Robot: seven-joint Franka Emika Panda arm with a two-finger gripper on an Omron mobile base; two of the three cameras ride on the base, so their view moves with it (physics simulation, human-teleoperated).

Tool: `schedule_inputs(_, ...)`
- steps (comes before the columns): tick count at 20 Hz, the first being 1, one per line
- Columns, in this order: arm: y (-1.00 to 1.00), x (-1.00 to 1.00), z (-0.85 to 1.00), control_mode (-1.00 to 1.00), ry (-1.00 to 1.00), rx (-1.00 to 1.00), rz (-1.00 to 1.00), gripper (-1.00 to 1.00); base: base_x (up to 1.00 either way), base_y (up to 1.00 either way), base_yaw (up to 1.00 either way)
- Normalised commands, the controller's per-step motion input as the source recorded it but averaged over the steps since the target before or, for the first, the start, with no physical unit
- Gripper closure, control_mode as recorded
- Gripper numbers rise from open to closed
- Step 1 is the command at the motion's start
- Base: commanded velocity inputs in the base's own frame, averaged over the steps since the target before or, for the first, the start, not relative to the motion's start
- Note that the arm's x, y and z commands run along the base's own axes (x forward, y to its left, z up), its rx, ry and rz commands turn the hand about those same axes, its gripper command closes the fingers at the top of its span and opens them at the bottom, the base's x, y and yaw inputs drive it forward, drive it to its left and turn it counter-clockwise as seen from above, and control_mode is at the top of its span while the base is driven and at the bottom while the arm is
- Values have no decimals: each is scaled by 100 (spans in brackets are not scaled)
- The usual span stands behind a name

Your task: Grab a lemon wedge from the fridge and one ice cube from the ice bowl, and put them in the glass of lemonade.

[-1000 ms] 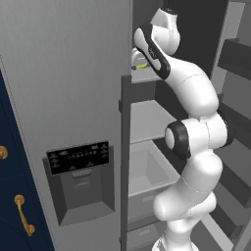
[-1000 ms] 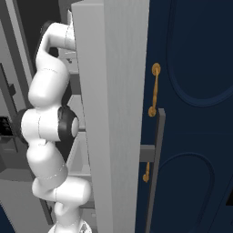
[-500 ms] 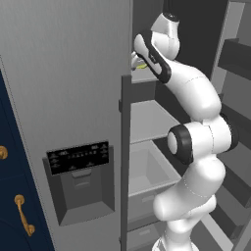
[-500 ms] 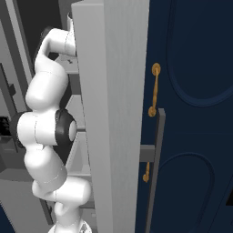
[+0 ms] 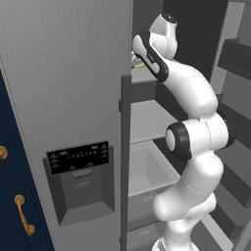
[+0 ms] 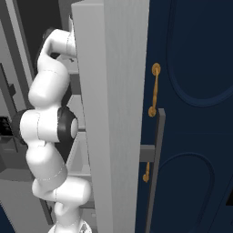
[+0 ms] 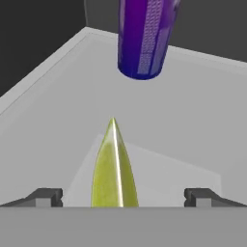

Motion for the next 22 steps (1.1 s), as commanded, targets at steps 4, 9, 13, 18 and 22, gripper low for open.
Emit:
schedule_inputs(4, 0, -29, -10, -100, 4, 0, 0, -100, 0, 0, 0)
schedule_inputs(9, 0, -4, -1, -100, 1, 0, 0, 100, 0, 0, 0)
schedule_inputs(13, 0, 0, 0, -100, 0, 0, 0, 100, 0, 0, 0)
schedule_inputs(18, -14, -43, 0, -100, 0, 1, -2, 100, 0, 0, 0)
schedule_inputs(22, -18, -100, 0, -100, -5, 5, -5, 100, 0, 0, 0)
